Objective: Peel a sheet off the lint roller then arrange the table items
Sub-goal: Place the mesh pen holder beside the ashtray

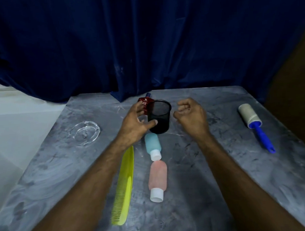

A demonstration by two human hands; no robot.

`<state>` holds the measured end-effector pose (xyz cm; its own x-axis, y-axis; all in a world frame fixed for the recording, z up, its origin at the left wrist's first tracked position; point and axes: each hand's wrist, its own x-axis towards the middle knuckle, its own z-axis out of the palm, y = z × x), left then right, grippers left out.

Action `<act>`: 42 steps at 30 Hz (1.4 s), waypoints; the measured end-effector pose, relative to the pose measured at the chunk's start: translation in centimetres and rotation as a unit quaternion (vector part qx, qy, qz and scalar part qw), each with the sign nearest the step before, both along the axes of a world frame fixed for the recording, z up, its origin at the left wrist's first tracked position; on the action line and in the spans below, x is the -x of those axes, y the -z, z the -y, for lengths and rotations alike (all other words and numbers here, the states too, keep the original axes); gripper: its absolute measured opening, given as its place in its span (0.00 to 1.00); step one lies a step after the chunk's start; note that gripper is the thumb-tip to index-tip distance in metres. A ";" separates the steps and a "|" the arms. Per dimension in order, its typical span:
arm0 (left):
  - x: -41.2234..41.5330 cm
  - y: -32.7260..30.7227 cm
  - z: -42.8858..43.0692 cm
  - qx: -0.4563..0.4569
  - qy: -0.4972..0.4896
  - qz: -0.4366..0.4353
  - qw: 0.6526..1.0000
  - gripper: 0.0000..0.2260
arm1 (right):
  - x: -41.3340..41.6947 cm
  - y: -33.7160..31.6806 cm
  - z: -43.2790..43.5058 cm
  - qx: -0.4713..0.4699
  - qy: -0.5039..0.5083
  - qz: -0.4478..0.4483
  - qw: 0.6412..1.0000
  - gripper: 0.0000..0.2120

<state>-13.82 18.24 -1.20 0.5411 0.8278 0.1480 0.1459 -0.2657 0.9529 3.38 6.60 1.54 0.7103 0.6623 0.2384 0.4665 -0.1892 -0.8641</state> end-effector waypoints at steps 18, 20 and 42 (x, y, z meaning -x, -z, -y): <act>4.2 -3.1 0.9 -0.067 -0.055 0.111 0.990 0.32 | 4.0 -4.3 -0.7 -0.044 -0.213 -0.041 0.975 0.24; 7.1 -4.2 1.3 -0.095 -0.080 0.117 0.985 0.33 | 6.1 -5.3 -1.0 -0.059 -0.250 -0.063 0.964 0.25; 24.1 3.2 4.0 -0.108 -0.317 -0.051 0.941 0.31 | 20.7 1.6 -6.6 0.050 -0.417 -0.049 0.906 0.25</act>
